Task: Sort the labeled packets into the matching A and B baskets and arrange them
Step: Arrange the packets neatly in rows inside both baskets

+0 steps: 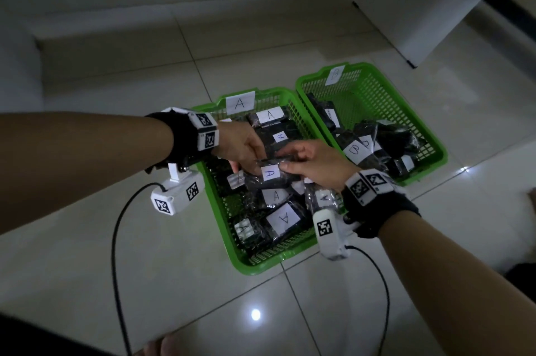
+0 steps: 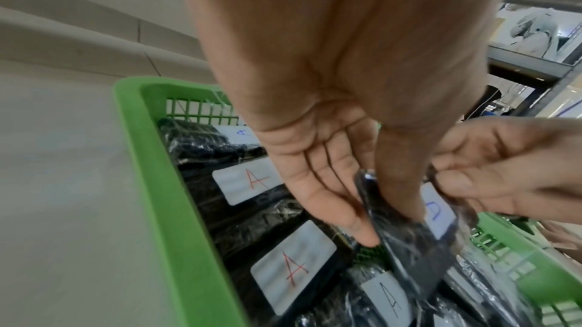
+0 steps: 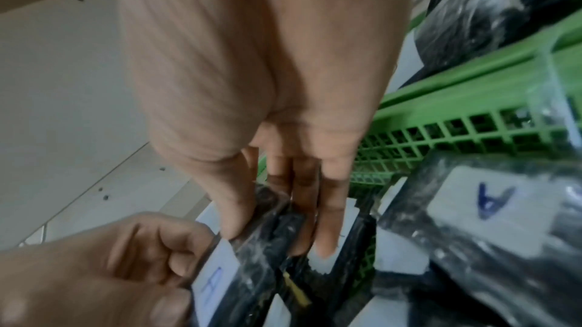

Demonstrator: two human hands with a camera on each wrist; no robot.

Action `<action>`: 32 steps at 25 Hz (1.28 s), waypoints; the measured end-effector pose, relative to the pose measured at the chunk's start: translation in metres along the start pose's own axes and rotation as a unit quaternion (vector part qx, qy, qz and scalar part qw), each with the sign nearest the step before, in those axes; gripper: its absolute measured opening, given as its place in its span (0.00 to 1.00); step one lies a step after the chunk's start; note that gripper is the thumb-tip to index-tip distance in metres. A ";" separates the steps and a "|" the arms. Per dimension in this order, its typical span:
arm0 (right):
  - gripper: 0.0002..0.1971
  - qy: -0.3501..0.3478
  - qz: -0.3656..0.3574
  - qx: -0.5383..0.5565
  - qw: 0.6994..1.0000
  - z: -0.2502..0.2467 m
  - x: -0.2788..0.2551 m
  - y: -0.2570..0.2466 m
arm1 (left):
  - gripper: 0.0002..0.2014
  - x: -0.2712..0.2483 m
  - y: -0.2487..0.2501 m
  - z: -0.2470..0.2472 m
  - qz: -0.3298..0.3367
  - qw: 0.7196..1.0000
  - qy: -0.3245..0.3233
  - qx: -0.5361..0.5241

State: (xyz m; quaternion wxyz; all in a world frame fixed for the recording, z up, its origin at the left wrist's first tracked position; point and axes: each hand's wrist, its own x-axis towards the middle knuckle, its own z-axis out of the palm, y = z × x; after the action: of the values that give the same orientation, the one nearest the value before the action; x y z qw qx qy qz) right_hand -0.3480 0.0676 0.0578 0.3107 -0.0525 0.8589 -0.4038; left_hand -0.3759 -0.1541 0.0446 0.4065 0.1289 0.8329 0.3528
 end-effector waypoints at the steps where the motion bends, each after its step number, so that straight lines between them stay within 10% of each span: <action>1: 0.13 0.024 0.001 0.053 0.998 0.003 0.003 -0.001 | 0.07 -0.001 -0.002 0.000 -0.003 1.000 0.004 -0.006; 8: 0.12 0.137 0.068 0.162 0.975 0.023 0.036 -0.006 | 0.10 -0.014 -0.011 -0.023 0.016 0.948 0.221 0.230; 22: 0.09 0.187 0.107 -0.038 0.976 0.068 0.064 -0.007 | 0.32 -0.012 -0.021 0.000 -0.056 0.865 0.085 0.491; 27: 0.11 0.052 0.037 -0.235 0.970 0.041 0.034 0.008 | 0.22 -0.014 -0.019 0.000 -0.064 0.865 0.082 0.491; 32: 0.25 -0.027 0.001 -0.357 0.934 0.044 0.020 0.011 | 0.16 -0.016 -0.004 0.012 0.069 0.897 0.055 0.434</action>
State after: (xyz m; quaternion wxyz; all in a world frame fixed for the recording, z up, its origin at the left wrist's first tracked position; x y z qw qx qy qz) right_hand -0.3368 0.0384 0.0189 0.2949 -0.1696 0.9379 -0.0682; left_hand -0.3567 -0.1595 0.0459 0.2386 0.3296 0.9134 -0.0097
